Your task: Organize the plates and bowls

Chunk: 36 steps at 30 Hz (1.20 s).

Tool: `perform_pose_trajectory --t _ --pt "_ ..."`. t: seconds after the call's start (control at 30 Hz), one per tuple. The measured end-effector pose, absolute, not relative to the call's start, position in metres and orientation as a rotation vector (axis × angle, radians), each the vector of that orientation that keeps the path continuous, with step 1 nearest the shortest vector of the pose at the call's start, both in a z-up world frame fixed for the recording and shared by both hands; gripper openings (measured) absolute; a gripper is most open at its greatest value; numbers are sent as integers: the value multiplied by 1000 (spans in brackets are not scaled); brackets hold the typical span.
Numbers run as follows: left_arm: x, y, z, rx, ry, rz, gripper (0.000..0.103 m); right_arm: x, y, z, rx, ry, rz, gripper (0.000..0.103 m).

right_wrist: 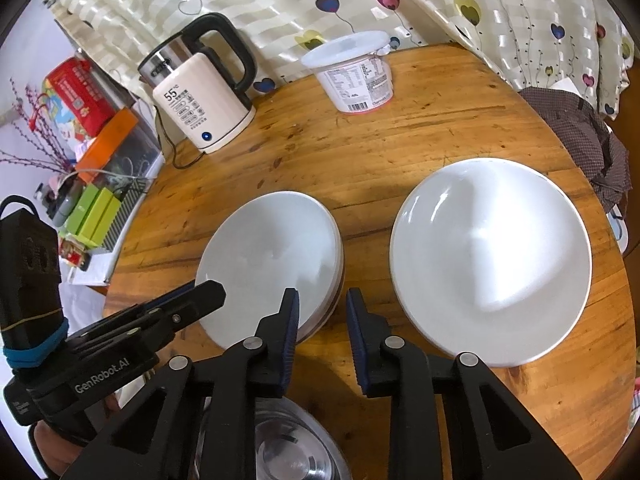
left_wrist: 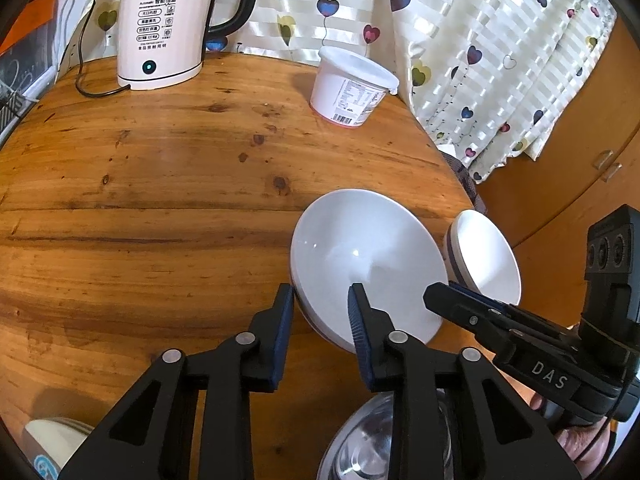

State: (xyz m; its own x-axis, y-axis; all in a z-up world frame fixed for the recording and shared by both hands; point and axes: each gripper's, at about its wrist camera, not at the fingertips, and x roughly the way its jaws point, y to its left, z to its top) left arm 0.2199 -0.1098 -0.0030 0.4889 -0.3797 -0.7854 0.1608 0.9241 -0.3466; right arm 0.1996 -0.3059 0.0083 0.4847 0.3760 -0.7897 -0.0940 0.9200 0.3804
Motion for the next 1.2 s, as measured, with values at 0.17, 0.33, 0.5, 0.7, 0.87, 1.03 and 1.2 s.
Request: perform_pose_trajectory --t 0.17,0.33,0.5,0.7,0.87,1.03,1.2 --pt "220 -110 -3 -238 1009 -332 28 205 -303 8 295 1020 292 18" --pt "221 -111 -2 -232 1002 -334 28 207 -301 9 288 1014 291 18" --pt "218 -110 2 -228 991 -332 28 204 -299 15 279 1000 294 18" --pt "209 -108 11 -223 971 -333 28 197 -298 22 272 987 298 18" --pt "200 -106 22 -220 948 -336 28 188 -296 34 265 967 300 18" --pt "190 -105 35 -218 920 -341 28 178 -295 47 260 941 301 18" --pt "179 -106 47 -212 899 -346 28 168 -295 60 253 918 299 18"
